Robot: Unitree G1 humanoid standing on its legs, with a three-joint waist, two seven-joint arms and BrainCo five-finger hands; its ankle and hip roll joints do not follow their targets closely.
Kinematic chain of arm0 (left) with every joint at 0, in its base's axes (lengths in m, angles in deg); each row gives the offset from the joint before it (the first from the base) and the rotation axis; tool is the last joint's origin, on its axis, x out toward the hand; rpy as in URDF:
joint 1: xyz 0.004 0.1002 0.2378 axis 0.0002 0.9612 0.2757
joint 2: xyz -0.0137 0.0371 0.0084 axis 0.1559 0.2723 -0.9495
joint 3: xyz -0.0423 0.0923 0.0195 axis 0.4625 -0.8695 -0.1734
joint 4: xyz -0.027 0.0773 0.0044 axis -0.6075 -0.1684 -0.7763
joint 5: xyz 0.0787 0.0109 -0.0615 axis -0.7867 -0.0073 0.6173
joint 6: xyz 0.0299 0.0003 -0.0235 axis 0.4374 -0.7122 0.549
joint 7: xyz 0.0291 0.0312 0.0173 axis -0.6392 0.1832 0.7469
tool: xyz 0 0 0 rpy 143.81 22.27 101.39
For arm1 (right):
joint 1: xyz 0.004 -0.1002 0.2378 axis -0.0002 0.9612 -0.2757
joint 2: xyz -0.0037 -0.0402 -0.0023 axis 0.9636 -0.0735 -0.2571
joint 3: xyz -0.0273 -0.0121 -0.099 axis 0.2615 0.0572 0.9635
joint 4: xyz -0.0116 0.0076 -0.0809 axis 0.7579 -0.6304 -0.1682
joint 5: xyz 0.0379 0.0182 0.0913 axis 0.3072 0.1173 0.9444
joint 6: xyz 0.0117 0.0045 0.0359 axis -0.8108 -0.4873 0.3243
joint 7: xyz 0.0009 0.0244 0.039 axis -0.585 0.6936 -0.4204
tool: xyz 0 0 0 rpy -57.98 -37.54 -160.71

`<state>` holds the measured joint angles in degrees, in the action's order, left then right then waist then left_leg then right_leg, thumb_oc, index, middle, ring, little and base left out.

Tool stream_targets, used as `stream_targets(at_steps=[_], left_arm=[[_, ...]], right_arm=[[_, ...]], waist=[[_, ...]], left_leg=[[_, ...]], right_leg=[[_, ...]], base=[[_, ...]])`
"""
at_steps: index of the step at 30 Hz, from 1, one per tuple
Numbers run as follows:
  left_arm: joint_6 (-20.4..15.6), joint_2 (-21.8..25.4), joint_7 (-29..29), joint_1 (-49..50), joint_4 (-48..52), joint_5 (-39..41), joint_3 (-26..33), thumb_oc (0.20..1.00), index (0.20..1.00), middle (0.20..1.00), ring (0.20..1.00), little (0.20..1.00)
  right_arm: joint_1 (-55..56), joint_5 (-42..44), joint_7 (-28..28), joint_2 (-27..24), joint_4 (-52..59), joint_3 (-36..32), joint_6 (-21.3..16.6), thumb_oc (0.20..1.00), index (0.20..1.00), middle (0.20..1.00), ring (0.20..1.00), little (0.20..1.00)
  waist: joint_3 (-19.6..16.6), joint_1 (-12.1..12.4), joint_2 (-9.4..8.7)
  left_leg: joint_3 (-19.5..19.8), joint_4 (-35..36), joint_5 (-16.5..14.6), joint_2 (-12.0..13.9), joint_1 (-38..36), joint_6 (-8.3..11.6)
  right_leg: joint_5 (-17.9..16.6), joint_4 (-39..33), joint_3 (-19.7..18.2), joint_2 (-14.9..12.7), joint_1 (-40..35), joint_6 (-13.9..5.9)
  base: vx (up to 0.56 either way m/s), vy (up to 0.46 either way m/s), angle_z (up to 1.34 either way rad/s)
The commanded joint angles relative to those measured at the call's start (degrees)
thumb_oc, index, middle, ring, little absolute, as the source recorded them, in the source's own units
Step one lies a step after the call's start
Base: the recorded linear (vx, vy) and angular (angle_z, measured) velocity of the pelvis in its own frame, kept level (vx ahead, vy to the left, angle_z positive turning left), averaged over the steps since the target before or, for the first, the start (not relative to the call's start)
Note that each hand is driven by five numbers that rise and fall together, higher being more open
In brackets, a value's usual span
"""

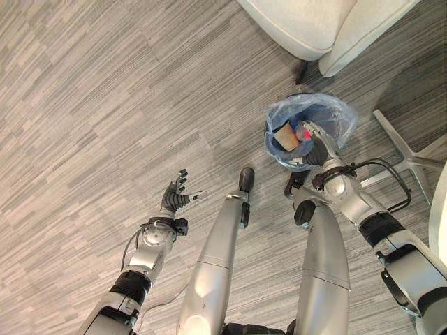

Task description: Gather garbage on tea table into small bin, then transfer packed bag to large trash can.

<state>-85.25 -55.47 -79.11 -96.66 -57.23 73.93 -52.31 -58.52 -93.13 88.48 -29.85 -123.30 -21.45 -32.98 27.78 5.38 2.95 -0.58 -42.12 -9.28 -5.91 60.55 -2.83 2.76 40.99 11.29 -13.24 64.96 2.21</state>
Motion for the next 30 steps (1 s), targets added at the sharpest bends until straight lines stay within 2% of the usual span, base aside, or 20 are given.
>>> stream_targets(at_steps=[1,8,10,19,20,21,22,24,30], left_arm=[[-2.0,0.8,-0.5,4.7,0.3,-1.9,-0.1,1.000,1.000,1.000,1.000,1.000],[-2.7,2.8,-0.8,4.3,1.0,-1.2,-1.4,1.000,1.000,1.000,1.000,1.000],[-2.8,3.5,-0.7,4.0,1.6,-1.2,-1.9,1.000,1.000,1.000,1.000,1.000],[-2.8,3.9,0.0,2.8,1.4,-0.8,-3.6,1.000,1.000,1.000,1.000,1.000],[-2.8,3.6,0.0,2.4,1.4,-0.8,-3.7,1.000,1.000,1.000,1.000,1.000],[-2.8,3.6,0.0,2.4,1.4,-0.8,-3.7,1.000,1.000,1.000,1.000,1.000],[-2.7,3.4,0.0,1.8,1.4,-0.6,-3.8,1.000,1.000,1.000,1.000,1.000],[-2.7,3.4,0.1,0.7,2.1,-0.8,-4.0,1.000,1.000,1.000,1.000,1.000],[-2.5,3.4,-0.1,0.1,2.2,-0.5,-3.2,1.000,1.000,1.000,1.000,1.000]], right_arm=[[-0.2,-5.8,-0.3,-0.2,0.3,3.1,-0.8,1.000,1.000,1.000,1.000,1.000],[-5.4,-11.6,-2.5,0.3,-10.0,12.5,1.7,1.000,1.000,1.000,1.000,1.000],[-6.9,-12.1,-5.0,1.7,-14.5,15.4,2.1,1.000,1.000,1.000,1.000,1.000],[-9.5,-10.0,-9.1,5.5,-19.8,19.6,1.9,1.000,1.000,1.000,1.000,1.000],[-9.6,-9.4,-9.0,6.2,-19.7,19.5,2.0,0.752,0.752,0.752,0.752,0.752],[-9.7,-9.4,-9.0,6.2,-19.7,19.5,2.0,0.548,0.548,0.548,0.548,0.548],[-9.6,-8.3,-9.0,6.7,-20.0,18.9,2.0,0.200,0.200,0.200,0.200,0.200],[-9.3,-4.0,-8.8,6.9,-19.0,16.3,1.7,0.200,0.200,0.200,0.200,0.200],[-9.2,0.0,-7.7,5.9,-15.4,12.9,1.2,0.200,0.200,0.200,0.200,0.200]], waist=[[-2.9,-0.1,0.84],[-2.1,0.7,1.62],[-1.5,1.2,2.12],[-0.6,2.3,2.83],[-0.6,2.3,2.80],[-0.6,2.3,2.79],[-0.6,2.3,2.87],[-0.4,2.1,2.90],[0.1,1.6,2.82]], left_leg=[[2.6,7.0,0.7,0.6,-1.1,2.29],[3.1,6.3,1.2,0.2,0.7,2.65],[3.3,5.4,1.3,0.0,1.8,2.73],[3.4,3.7,1.7,-0.3,4.0,2.80],[3.4,3.9,1.7,-0.2,3.9,2.76],[3.4,3.9,1.7,-0.2,3.9,2.76],[3.3,4.2,1.8,-0.2,3.7,2.73],[3.2,4.2,1.6,-0.3,3.4,2.60],[2.8,4.2,1.6,0.0,3.5,2.51]], right_leg=[[12.1,3.0,-3.3,-0.9,-4.6,-4.64],[12.5,4.3,-3.3,-1.4,-3.0,-4.72],[12.9,5.5,-3.4,-1.7,-1.7,-4.59],[13.3,7.8,-3.5,-1.7,0.5,-4.14],[13.2,7.6,-3.5,-1.6,0.4,-4.10],[13.2,7.6,-3.5,-1.6,0.4,-4.10],[13.1,7.4,-3.5,-1.4,0.4,-4.13],[13.0,7.4,-3.7,-1.1,0.2,-4.12],[12.5,7.1,-3.9,-0.8,0.2,-4.24]], base=[[0.00,0.000,0.00],[0.01,-0.020,0.01],[0.01,-0.037,0.06],[0.00,-0.021,0.08],[0.00,0.000,0.00],[0.00,0.000,0.00],[-0.01,-0.008,0.05],[-0.01,-0.007,0.02],[0.00,0.000,0.00]])
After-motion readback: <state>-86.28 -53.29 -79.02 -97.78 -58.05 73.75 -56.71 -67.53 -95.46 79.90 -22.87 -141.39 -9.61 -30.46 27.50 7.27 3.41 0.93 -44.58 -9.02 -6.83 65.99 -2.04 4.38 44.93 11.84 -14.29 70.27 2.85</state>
